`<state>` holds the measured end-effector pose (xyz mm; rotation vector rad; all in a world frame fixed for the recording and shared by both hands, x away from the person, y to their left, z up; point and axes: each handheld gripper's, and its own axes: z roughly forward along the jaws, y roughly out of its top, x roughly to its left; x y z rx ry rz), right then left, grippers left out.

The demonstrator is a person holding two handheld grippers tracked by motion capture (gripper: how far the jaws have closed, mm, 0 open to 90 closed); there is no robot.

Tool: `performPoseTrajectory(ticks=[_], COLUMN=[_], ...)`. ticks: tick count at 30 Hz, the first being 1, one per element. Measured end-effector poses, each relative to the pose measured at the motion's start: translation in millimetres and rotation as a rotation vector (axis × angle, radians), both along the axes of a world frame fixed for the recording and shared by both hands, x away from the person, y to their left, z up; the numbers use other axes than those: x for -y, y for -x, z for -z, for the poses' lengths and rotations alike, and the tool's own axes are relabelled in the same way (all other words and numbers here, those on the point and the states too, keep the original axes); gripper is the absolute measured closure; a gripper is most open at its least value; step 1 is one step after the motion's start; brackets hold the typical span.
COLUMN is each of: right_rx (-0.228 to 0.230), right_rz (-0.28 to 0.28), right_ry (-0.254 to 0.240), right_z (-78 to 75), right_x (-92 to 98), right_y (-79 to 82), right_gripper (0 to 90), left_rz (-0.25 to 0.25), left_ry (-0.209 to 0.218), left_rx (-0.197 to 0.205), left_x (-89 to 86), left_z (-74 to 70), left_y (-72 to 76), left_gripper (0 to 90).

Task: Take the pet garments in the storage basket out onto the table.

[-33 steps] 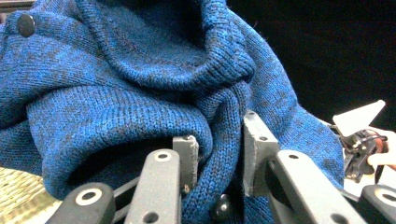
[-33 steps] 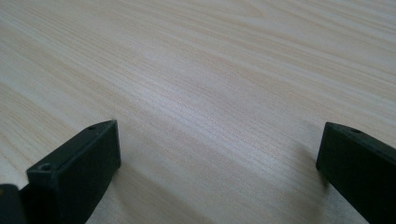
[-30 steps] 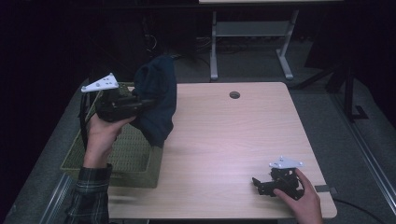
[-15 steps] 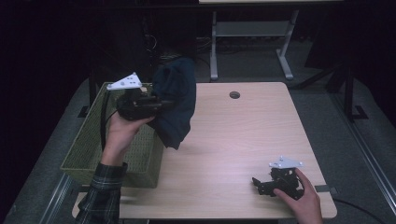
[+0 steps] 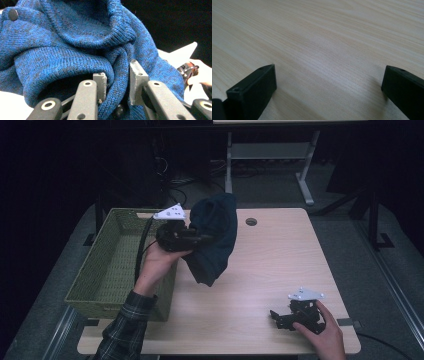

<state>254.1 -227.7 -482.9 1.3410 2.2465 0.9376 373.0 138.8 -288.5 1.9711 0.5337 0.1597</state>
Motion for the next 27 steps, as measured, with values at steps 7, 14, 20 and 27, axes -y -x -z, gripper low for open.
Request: performPoseTrajectory(ticks=[7, 14, 20, 27], right_rx=[0.001, 0.001, 0.001, 0.003], right_rz=[-0.001, -0.001, 0.0, -0.004], right_ry=[0.001, 0.001, 0.0, 0.002], right_z=[0.0, 0.1, 0.1, 0.2], right_x=[0.1, 0.1, 0.0, 0.3], right_y=[-0.1, -0.1, 0.0, 0.0], right_gripper=[0.0, 0.0, 0.0, 0.0], left_rz=[0.025, 0.055, 0.084, 0.109], left_ry=[-0.047, -0.091, -0.132, -0.207], left_rx=[-0.033, -0.054, -0.074, -0.103], left_x=[22.2, 45.4, 66.2, 91.5], left_z=[18.5, 33.1, 49.5, 78.9], left_y=[-6.0, -10.7, -13.8, -14.5], left_gripper=[71.8, 72.1, 72.3, 72.2])
